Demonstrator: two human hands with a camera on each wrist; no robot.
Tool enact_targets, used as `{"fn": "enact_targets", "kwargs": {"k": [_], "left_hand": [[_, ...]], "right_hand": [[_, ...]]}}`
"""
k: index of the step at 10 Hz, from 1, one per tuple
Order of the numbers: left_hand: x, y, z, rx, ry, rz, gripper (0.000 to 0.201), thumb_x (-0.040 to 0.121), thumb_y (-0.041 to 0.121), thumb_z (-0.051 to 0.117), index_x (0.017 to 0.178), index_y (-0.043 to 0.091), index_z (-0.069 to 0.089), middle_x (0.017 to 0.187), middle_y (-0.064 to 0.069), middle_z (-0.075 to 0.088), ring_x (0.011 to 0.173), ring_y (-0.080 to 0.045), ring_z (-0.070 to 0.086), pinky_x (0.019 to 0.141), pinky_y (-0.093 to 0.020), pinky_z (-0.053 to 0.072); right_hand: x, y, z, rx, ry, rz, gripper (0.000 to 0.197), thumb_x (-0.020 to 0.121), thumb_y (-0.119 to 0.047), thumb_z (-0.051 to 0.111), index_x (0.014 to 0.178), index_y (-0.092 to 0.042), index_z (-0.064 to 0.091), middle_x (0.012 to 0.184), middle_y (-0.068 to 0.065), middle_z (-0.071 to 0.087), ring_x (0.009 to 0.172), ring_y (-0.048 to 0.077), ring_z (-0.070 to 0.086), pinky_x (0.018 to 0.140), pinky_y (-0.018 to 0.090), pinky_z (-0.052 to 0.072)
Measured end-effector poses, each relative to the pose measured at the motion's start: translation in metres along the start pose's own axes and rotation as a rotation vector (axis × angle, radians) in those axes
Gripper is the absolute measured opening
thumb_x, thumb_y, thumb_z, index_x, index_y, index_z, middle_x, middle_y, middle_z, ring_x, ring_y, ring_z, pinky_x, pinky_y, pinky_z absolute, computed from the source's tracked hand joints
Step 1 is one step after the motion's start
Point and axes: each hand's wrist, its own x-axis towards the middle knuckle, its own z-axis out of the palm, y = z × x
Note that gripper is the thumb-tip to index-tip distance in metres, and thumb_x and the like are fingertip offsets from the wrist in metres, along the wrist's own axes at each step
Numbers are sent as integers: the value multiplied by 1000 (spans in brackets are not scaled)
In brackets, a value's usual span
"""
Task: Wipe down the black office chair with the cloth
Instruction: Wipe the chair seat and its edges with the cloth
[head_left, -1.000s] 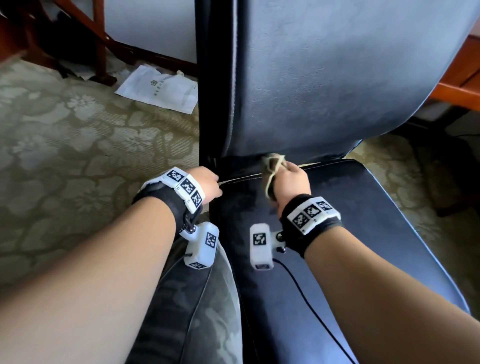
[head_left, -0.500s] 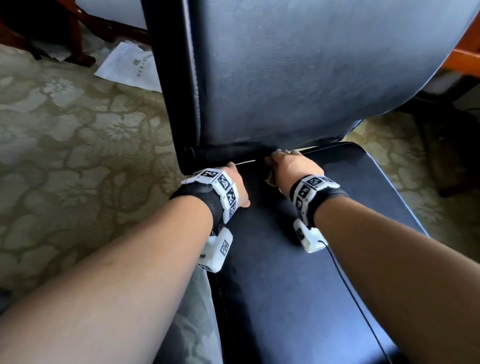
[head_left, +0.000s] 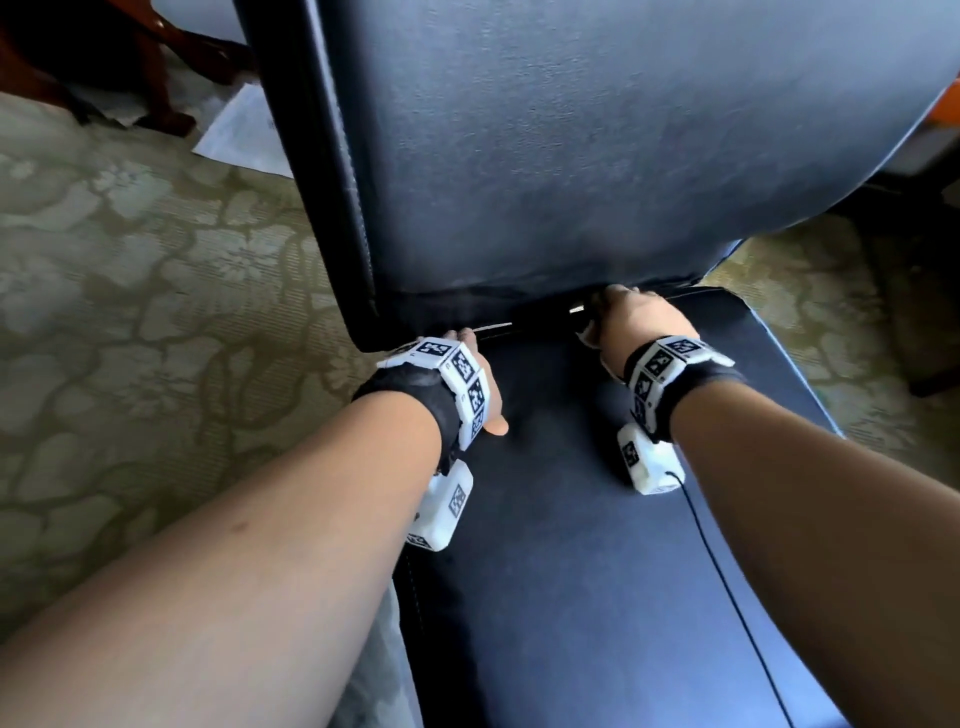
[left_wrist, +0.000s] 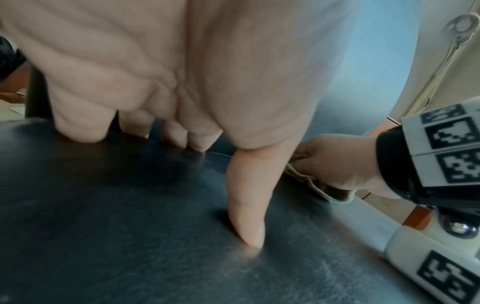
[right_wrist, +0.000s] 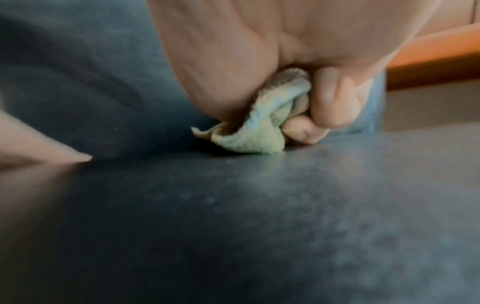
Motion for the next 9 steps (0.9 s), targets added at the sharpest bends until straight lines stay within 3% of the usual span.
{"fn": "enact_targets", "kwargs": {"k": [1,2,3,4,5,6,7,8,9], "left_hand": [[8,7,2,4,-7,-4,110,78,47,88,159,-1,30,166,-22,28,152,-41,32,124,-53,30],[22,5,13,80,-10,13,132,76,75,75,161,-4,14,168,-23,22,155,-41,25,124,-56,27],[27,6,17,86,15,-46,145,72,87,65,163,-1,-5,171,-21,12,156,-42,21,122,-56,26],[32,6,12,142,5,-7,140,75,88,61,163,-3,1,170,-24,15,154,-42,26,120,-54,29],[32,5,10,143,34,17,140,73,83,70,163,0,2,170,-18,19,153,-41,29,121,-52,29],[25,6,6,120,58,31,131,73,70,78,162,2,11,167,-15,27,149,-43,36,117,-51,35],[28,8,8,146,12,24,119,75,68,75,160,2,23,165,-18,32,147,-42,40,116,-54,37],[19,8,4,143,17,12,121,76,69,75,160,3,20,163,-15,33,148,-39,39,115,-53,37],[-4,15,-8,44,40,-47,114,72,55,86,155,6,25,155,-9,40,143,-42,40,109,-55,42]], "right_hand": [[-12,-26,14,-15,-30,-105,43,89,-50,64,124,-25,59,129,10,59,116,33,62,96,43,53],[-27,-30,18,64,-96,-236,38,89,-50,55,124,-36,56,123,2,61,110,29,64,93,33,52],[-7,16,-3,16,-46,-118,35,90,-45,67,123,-34,62,120,0,67,110,27,65,89,32,51],[11,65,-15,-50,-50,19,32,90,-44,69,119,-33,63,117,1,70,101,27,65,82,31,43],[21,85,-13,-14,-20,138,39,90,-44,69,125,-28,63,124,8,69,114,32,65,89,34,45],[17,61,-8,-46,13,131,45,89,-51,66,123,-22,65,126,9,67,116,32,64,92,37,48],[1,29,6,-81,-40,-48,47,90,-51,62,128,-23,59,130,8,59,117,32,63,95,42,53],[-6,32,12,-52,-79,-187,31,92,-40,57,122,-37,53,120,-2,59,111,29,65,94,35,52],[-20,48,3,138,-44,-106,24,96,-29,59,118,-38,58,104,-12,56,97,16,66,86,19,45]]}}
